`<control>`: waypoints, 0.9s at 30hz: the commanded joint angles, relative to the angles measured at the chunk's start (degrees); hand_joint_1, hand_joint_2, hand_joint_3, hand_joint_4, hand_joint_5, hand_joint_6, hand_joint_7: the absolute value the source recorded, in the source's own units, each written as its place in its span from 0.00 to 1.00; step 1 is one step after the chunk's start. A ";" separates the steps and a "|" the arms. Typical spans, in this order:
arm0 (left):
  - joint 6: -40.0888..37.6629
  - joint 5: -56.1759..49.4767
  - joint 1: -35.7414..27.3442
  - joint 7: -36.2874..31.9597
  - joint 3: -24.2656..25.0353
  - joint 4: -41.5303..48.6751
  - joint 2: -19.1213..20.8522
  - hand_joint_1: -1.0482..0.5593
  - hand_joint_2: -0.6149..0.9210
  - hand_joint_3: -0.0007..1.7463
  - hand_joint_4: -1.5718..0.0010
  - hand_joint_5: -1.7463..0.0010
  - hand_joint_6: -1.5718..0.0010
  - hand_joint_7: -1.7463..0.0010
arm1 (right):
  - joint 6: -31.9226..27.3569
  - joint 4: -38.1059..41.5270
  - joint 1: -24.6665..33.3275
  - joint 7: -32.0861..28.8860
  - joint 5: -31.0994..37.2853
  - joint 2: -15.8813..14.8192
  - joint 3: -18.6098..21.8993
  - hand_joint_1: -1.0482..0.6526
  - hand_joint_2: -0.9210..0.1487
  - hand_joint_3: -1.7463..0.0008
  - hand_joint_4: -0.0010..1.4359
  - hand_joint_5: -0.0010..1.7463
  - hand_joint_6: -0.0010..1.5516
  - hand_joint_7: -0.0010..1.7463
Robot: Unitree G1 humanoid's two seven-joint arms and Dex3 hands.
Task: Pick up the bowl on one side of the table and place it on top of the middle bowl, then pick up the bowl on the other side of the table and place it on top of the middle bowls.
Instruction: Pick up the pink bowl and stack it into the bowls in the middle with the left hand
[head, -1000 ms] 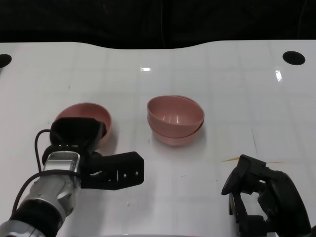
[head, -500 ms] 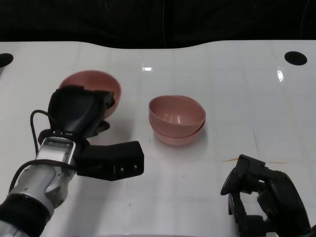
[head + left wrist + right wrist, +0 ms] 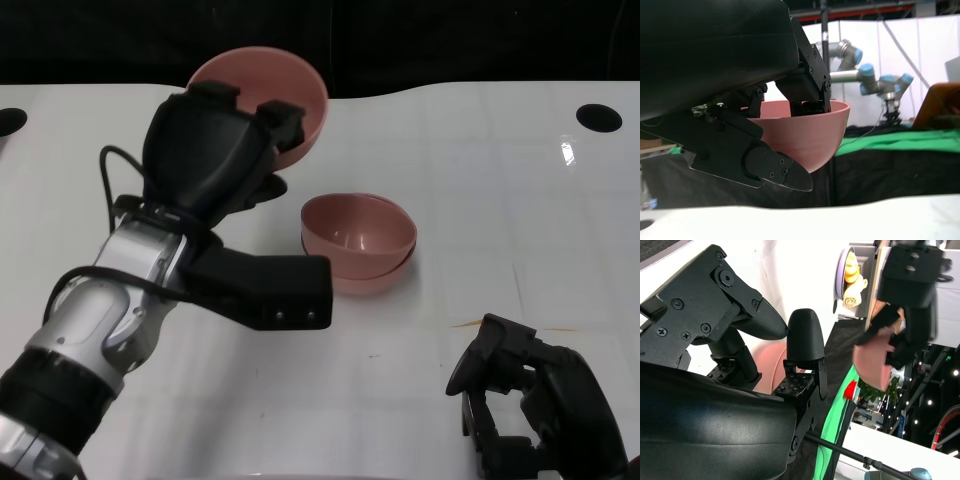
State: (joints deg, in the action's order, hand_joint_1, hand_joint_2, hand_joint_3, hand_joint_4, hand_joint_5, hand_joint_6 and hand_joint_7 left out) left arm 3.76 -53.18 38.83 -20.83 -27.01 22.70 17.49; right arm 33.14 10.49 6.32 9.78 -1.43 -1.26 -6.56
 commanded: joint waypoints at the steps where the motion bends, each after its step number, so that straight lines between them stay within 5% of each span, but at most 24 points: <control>1: 0.93 0.34 2.41 1.00 -0.35 1.09 -0.86 0.47 0.93 0.00 0.42 0.00 0.40 0.42 | 0.03 0.57 -0.47 -0.34 0.15 -0.11 0.68 0.52 0.52 0.18 0.63 1.00 0.51 0.90; 6: 4.09 2.53 4.06 3.67 -0.83 2.77 -3.23 0.47 0.94 0.01 0.42 0.00 0.40 0.46 | -0.44 0.33 -0.40 -0.05 -0.20 0.09 0.31 0.51 0.53 0.18 0.63 1.00 0.51 0.90; 10: 7.94 6.29 5.30 8.77 -1.22 5.18 -4.88 0.49 0.99 0.04 0.42 0.00 0.44 0.39 | -0.85 0.38 -0.50 0.22 -0.53 0.27 0.13 0.52 0.53 0.19 0.63 1.00 0.51 0.89; 12: 8.94 7.46 5.59 10.87 -1.49 6.28 -5.60 0.49 0.98 0.11 0.44 0.00 0.53 0.09 | -0.65 0.52 -0.51 0.32 -0.46 0.28 0.12 0.52 0.53 0.19 0.63 1.00 0.51 0.89; 14: 8.46 7.93 5.88 13.54 -1.81 6.74 -6.09 0.48 0.88 0.33 0.45 0.00 0.55 0.04 | -0.93 0.25 -0.38 0.29 -0.38 0.36 0.09 0.52 0.53 0.19 0.63 1.00 0.51 0.89; 16: 7.66 7.99 6.07 16.65 -2.19 6.79 -6.43 0.47 0.83 0.42 0.47 0.00 0.56 0.01 | -1.46 -0.15 -0.21 0.15 -0.26 0.49 0.03 0.52 0.53 0.19 0.63 1.00 0.51 0.89; 18: 7.27 7.91 6.16 18.58 -2.44 6.74 -6.63 0.47 0.82 0.42 0.47 0.00 0.56 0.06 | -1.70 -0.46 -0.13 0.03 -0.09 0.54 0.01 0.52 0.53 0.19 0.63 1.00 0.52 0.89; 21: 6.92 7.79 6.22 20.41 -2.81 6.70 -6.88 0.46 0.86 0.29 0.46 0.00 0.51 0.21 | -1.25 -0.44 -0.23 -0.07 0.22 0.50 0.03 0.52 0.53 0.19 0.63 1.00 0.52 0.89; 24: 6.24 7.25 6.19 21.93 -3.43 6.96 -7.11 0.45 0.92 0.12 0.46 0.00 0.45 0.50 | -1.21 -0.49 -0.25 -0.24 0.40 0.57 0.06 0.52 0.53 0.20 0.63 1.00 0.52 0.90; 27: 6.32 6.78 6.00 21.93 -4.03 8.08 -7.07 0.44 0.93 0.06 0.47 0.00 0.43 0.61 | -1.54 -0.76 -0.18 -0.83 1.10 0.88 -0.02 0.53 0.53 0.20 0.63 1.00 0.52 0.90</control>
State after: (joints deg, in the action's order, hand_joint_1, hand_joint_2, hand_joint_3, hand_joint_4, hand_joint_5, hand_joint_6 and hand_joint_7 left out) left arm 10.28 -46.34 43.68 0.40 -30.78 29.86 10.04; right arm 31.83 10.35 6.06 9.57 -0.39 -0.44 -6.95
